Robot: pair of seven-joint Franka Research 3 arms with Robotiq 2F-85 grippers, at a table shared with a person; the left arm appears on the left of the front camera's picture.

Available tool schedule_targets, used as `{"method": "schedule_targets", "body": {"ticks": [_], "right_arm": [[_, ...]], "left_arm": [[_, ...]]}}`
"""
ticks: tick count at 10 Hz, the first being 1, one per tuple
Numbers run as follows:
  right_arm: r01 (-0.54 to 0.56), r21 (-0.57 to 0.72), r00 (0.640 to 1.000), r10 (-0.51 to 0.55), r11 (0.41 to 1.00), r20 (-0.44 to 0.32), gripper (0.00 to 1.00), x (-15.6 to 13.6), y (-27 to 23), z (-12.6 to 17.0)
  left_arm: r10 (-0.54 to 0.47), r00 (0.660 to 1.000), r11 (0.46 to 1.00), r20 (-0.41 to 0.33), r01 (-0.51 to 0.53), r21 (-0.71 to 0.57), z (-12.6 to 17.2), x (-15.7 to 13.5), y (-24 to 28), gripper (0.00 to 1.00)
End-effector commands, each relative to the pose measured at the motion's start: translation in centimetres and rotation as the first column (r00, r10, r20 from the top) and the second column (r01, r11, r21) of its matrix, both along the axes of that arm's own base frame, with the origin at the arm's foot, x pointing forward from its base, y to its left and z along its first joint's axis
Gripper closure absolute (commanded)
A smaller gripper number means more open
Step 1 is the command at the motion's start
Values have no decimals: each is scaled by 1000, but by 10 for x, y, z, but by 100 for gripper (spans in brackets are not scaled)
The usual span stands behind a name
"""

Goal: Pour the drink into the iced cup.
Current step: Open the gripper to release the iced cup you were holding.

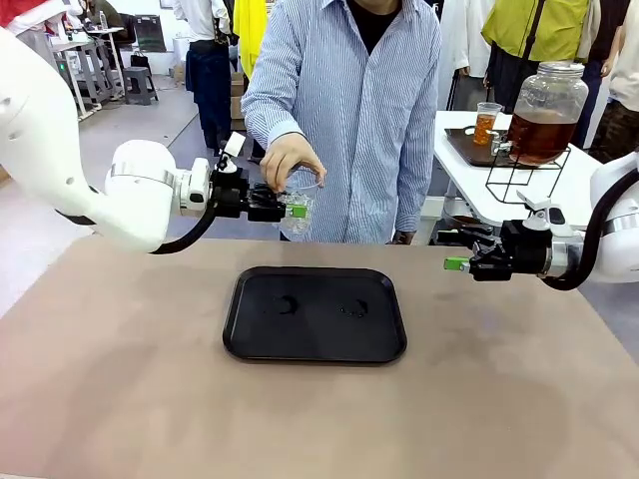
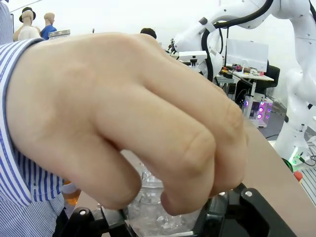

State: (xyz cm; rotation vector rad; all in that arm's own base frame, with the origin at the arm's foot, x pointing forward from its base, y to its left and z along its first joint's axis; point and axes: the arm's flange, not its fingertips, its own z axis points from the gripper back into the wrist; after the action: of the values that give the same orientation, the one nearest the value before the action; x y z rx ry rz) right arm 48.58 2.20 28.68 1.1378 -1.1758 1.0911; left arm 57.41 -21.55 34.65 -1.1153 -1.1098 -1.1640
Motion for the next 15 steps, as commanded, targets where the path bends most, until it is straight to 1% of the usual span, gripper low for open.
{"method": "schedule_targets", "body": {"ticks": [1,5,8,9,12,14,15], "right_arm": [[-3,-3,1000,3,1000,6,0,2,2,3],[-3,-3,1000,3,1000,6,0,2,2,3],[-3,-3,1000,3,1000,6,0,2,2,3],[-3,-3,1000,3,1000,6,0,2,2,3],[-3,-3,1000,3,1000,6,0,2,2,3],[-3,-3,1000,3,1000,6,0,2,2,3],[-3,-3,1000,3,1000,6,0,2,2,3]], "left_arm": [[1,1000,1000,5,-1,2,-1,-1,3,0],[23,1000,1000,9,-23,17,-3,-11,32,0],[34,999,999,14,-35,36,-15,-31,80,0],[24,1000,999,14,-25,30,-22,-41,101,0],[-17,997,1000,74,19,-18,-36,-65,151,0],[-7,998,999,61,10,-44,-39,-73,165,0],[21,998,999,55,-19,-34,-40,-74,169,0]]}}
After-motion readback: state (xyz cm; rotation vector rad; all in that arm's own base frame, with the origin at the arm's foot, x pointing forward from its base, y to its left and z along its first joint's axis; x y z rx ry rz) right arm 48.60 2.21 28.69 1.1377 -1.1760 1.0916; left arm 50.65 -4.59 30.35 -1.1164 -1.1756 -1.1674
